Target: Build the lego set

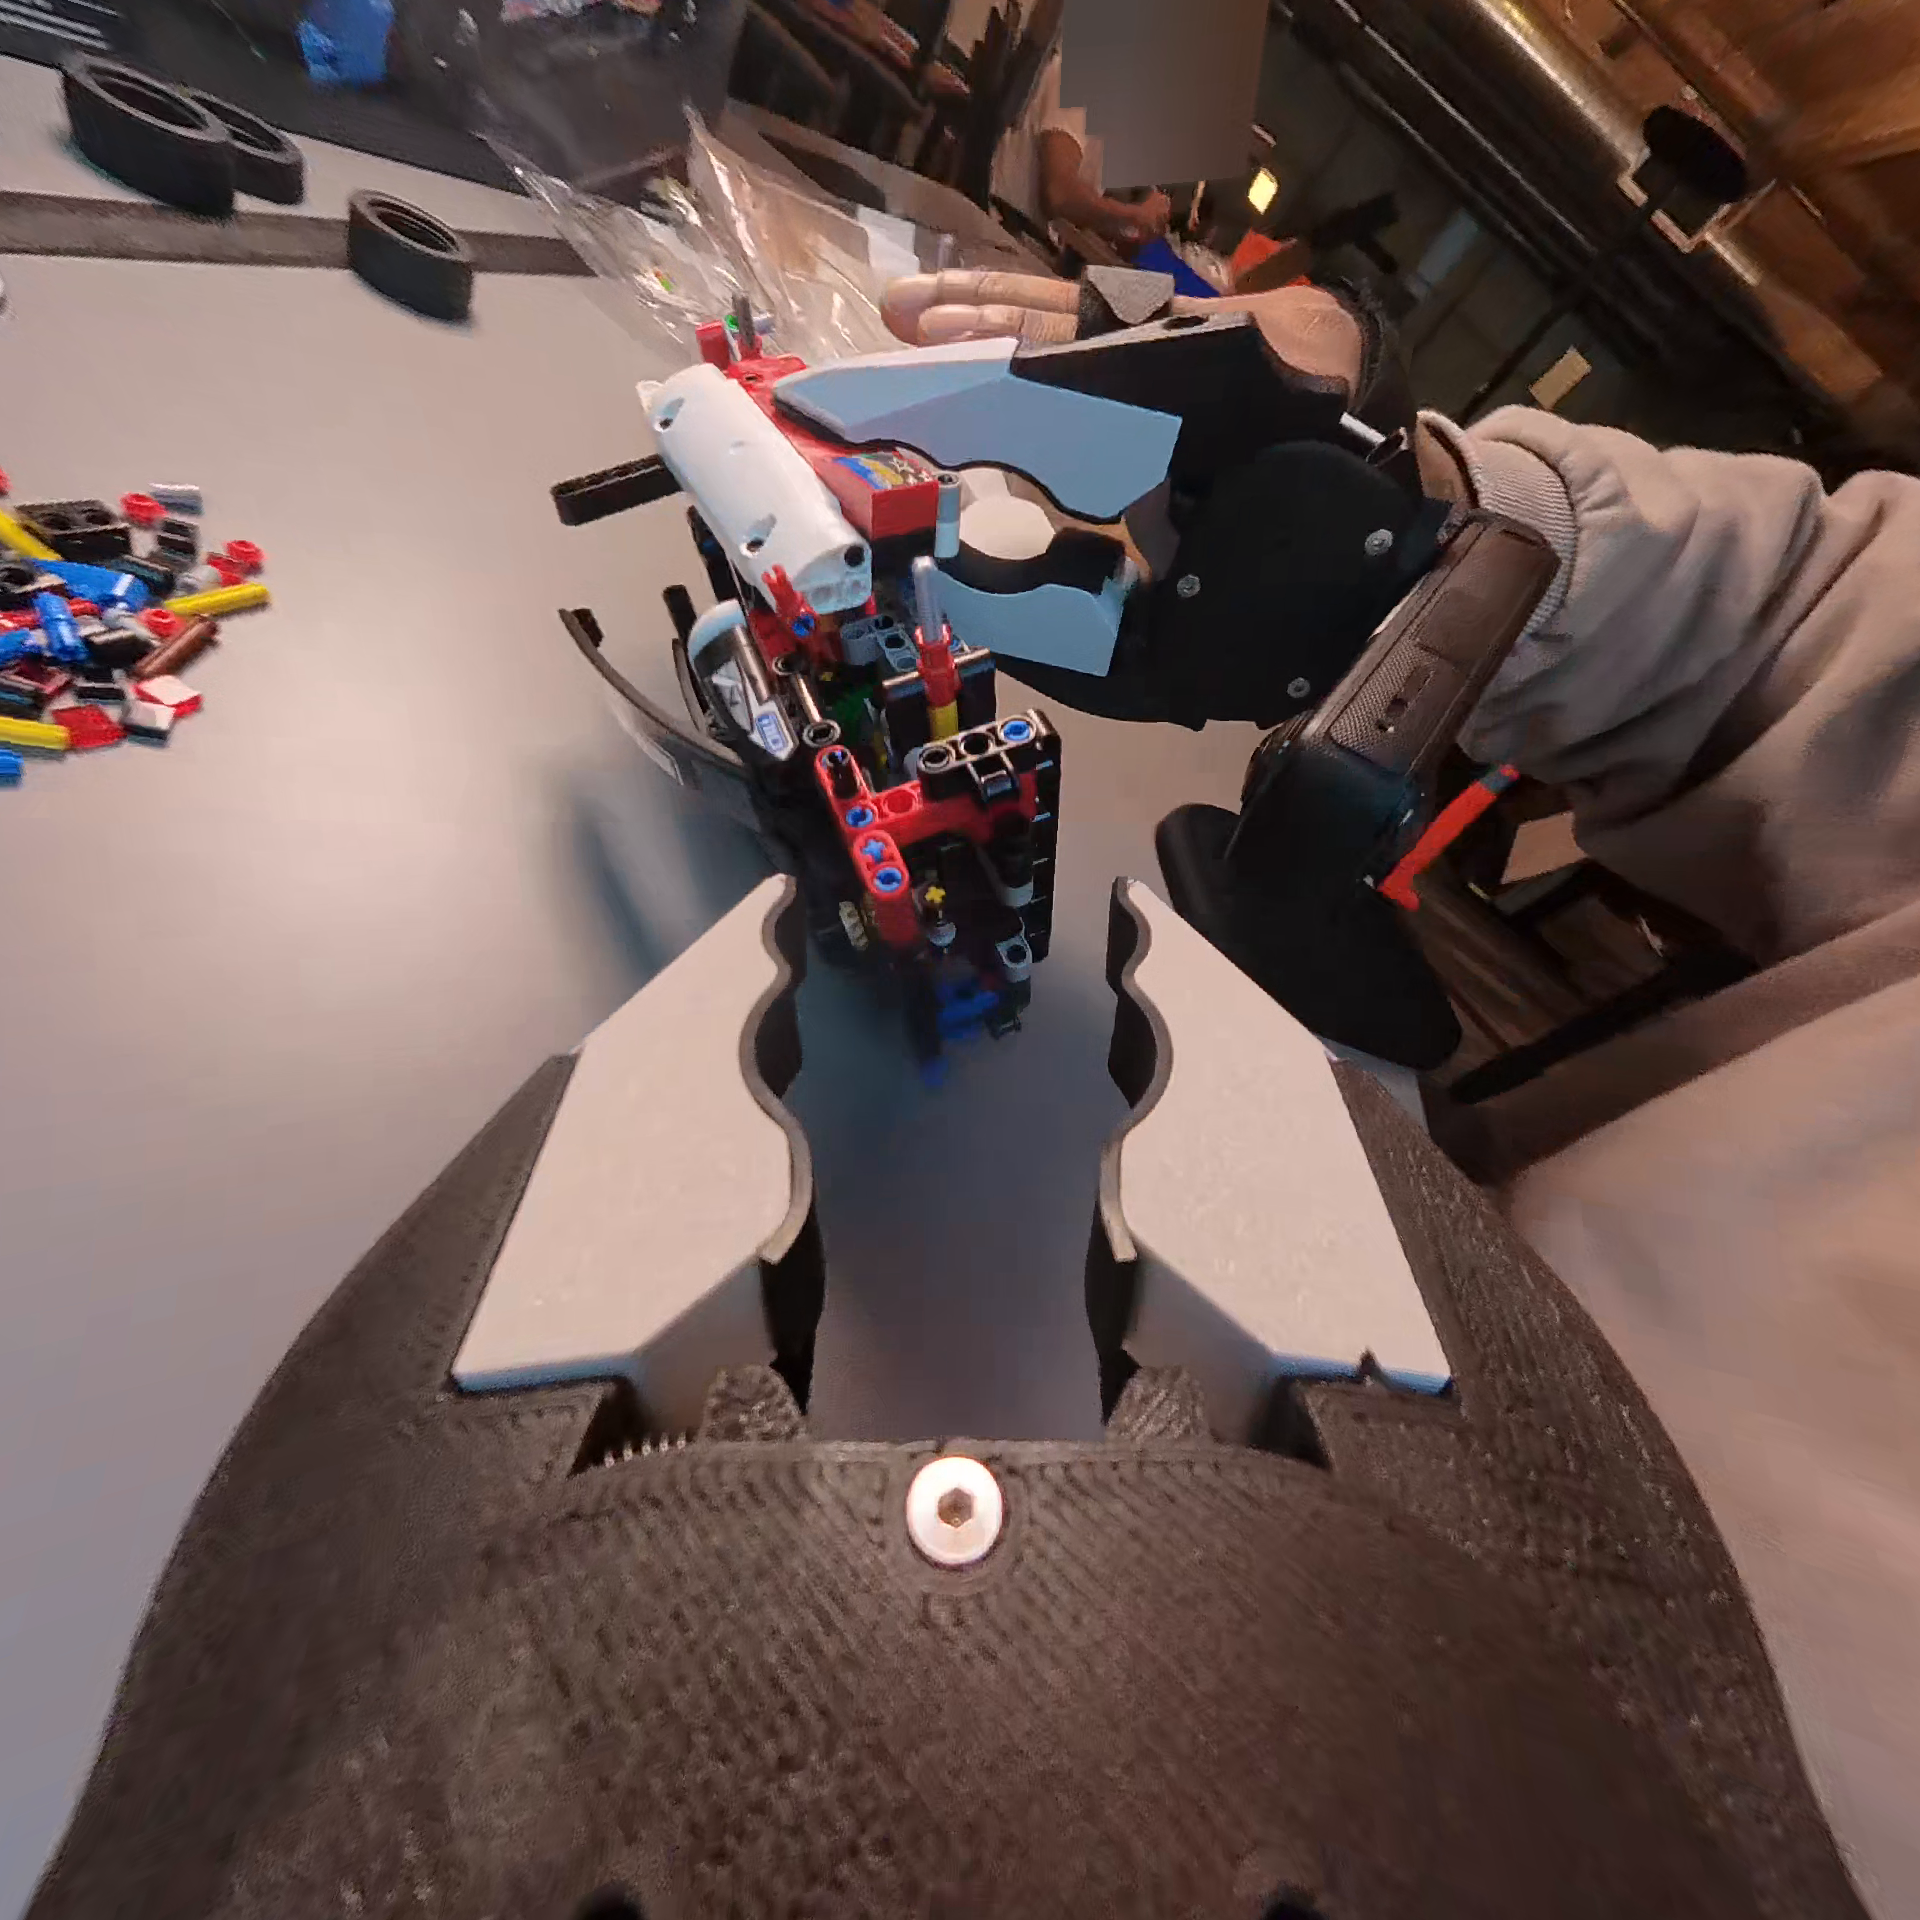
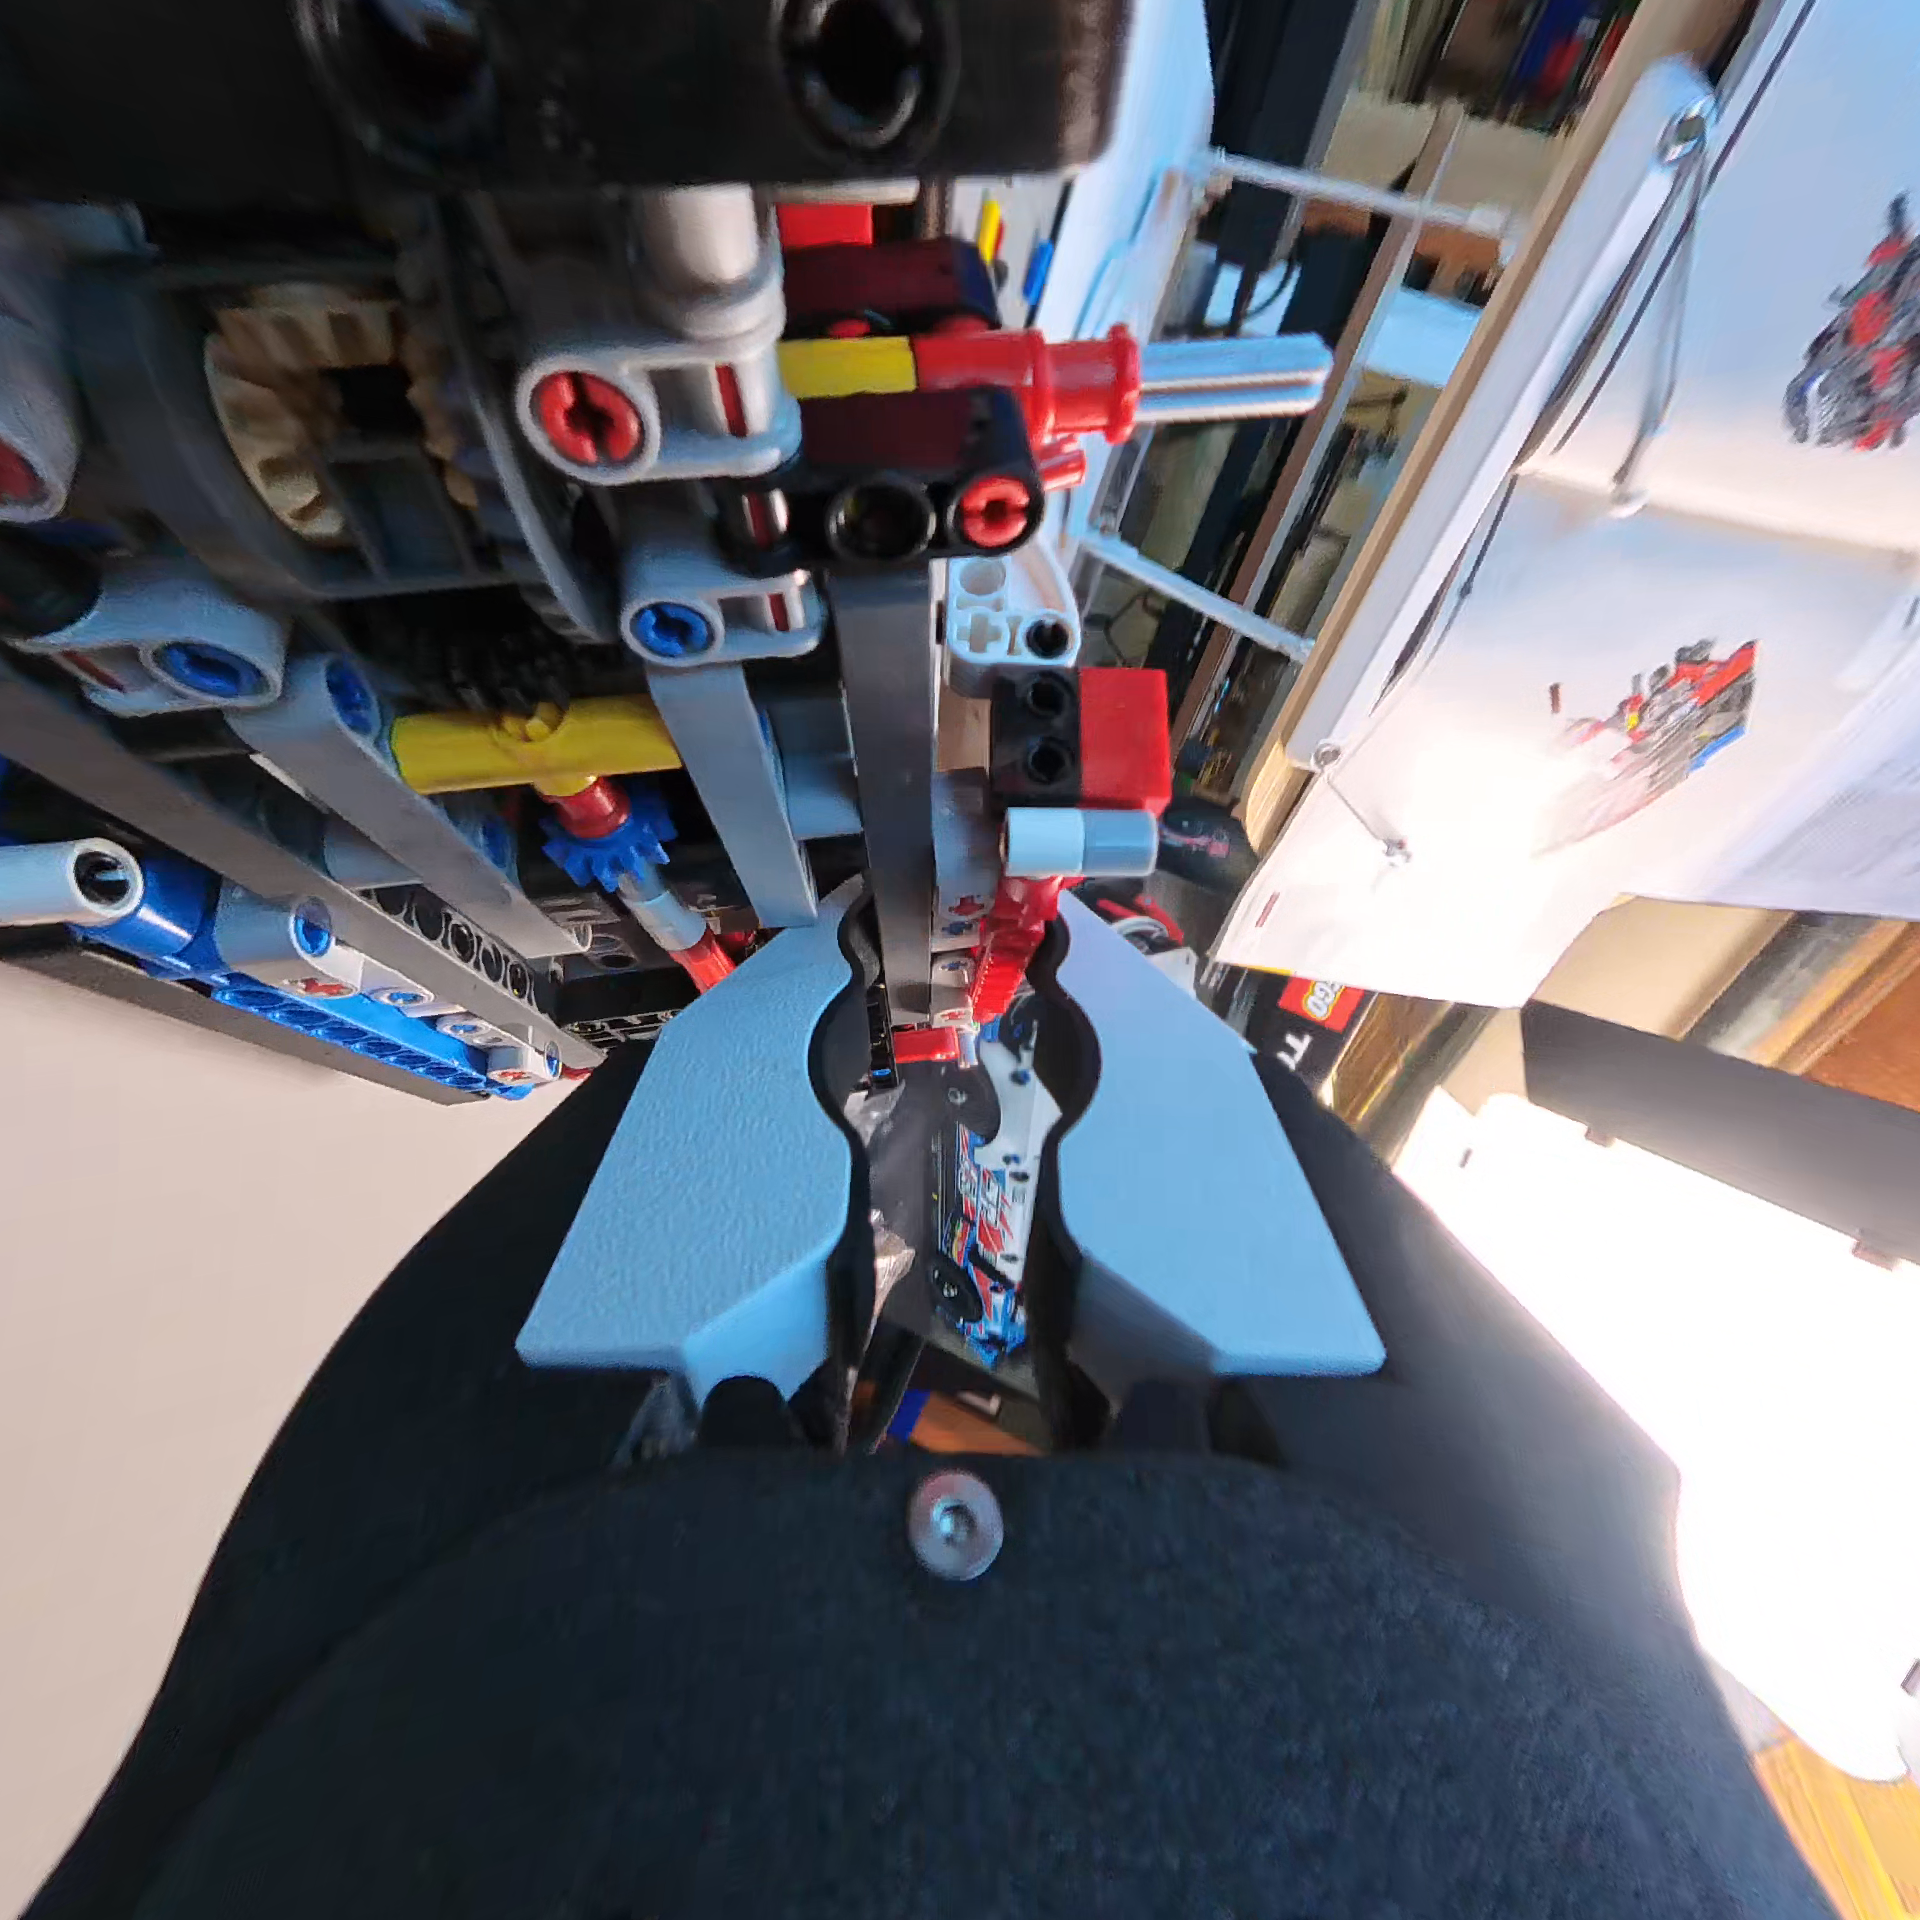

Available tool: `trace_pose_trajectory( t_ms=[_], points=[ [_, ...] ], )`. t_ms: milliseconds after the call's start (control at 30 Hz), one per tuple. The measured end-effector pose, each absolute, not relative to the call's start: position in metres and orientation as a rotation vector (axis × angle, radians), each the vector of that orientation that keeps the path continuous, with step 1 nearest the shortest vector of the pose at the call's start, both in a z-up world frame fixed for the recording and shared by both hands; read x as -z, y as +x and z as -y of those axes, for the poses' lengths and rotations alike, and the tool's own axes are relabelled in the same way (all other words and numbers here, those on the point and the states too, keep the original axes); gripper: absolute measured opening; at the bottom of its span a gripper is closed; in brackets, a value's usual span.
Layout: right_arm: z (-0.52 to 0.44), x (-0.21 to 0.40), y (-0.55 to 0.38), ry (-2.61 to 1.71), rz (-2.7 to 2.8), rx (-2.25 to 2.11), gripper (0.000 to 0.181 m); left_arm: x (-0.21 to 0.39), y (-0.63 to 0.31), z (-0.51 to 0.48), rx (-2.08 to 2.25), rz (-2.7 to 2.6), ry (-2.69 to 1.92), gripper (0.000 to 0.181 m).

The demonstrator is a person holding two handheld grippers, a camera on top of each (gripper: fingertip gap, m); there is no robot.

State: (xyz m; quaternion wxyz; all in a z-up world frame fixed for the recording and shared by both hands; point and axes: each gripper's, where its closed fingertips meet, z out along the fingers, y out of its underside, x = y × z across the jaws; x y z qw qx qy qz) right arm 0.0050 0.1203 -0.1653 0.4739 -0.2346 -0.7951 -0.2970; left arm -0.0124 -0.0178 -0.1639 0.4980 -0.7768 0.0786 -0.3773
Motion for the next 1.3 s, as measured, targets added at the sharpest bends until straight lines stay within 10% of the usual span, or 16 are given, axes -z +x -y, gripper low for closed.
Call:
trace_pose_trajectory(
  t_ms=[700, 1300],
  points=[
    [-0.11, 0.122, 0.052, -1.105, 1.258, -0.242, 0.043, 0.189, -0.055, -0.003, 0.68, -0.05, -1.868, 0.038],
    [-0.115, 0.151, 0.051, -1.449, 1.12, -0.801, 0.088, 0.134, -0.114, 0.029, -0.047, 0.018, -1.623, 0.091]
  ],
)
